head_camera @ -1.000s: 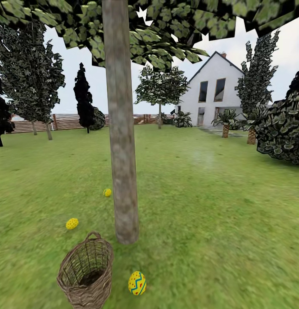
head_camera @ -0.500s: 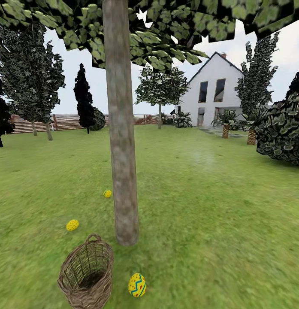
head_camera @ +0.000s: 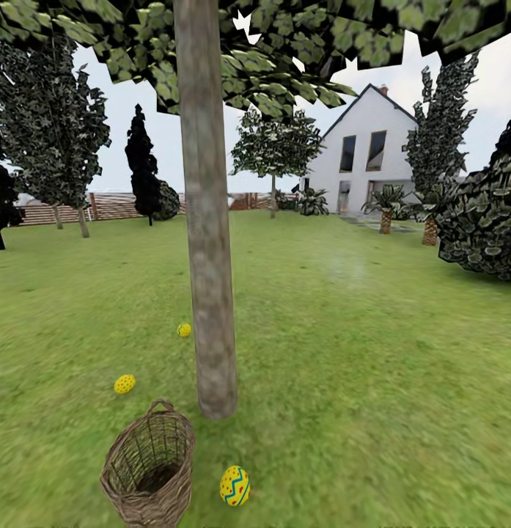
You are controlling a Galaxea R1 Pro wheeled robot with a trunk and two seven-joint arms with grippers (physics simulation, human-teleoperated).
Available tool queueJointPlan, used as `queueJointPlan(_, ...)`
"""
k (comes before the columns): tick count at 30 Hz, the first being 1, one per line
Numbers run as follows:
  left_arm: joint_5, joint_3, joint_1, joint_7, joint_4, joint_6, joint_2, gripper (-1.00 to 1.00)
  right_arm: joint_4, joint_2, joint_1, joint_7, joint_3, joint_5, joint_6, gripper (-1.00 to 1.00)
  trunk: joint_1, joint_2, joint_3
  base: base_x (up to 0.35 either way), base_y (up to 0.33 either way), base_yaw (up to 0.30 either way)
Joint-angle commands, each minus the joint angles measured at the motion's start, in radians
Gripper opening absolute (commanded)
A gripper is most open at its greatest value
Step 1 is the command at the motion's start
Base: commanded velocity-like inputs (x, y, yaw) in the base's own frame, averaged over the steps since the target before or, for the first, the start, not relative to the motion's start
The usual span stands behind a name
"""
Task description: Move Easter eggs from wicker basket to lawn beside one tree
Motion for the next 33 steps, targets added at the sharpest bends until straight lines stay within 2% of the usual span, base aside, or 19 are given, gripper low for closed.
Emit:
queueJointPlan(1, 0.010, 0.000, -0.001, -0.002, 0.002, 0.002, 0.000, 1.00, 0.003, 0.000, -0.002, 0.002, 0.007, 0.005, -0.003, 1.00, -0.004, 0.006, 0.001, 0.000, 0.000, 0.000)
queueJointPlan(26, 0.010, 0.000, -0.001, -0.002, 0.003, 0.000, 0.001, 1.00, 0.003, 0.003, -0.001, 0.002, 0.007, 0.008, -0.002, 1.00, -0.100, 0.181, 0.044, 0.000, 0.000, 0.000)
queueJointPlan(33, 0.008, 0.001, 0.015, -0.002, 0.006, -0.023, 0.004, 1.00, 0.004, 0.003, -0.001, 0.002, 0.007, 0.008, 0.001, 1.00, -0.127, 0.230, 0.055, 0.000, 0.000, 0.000)
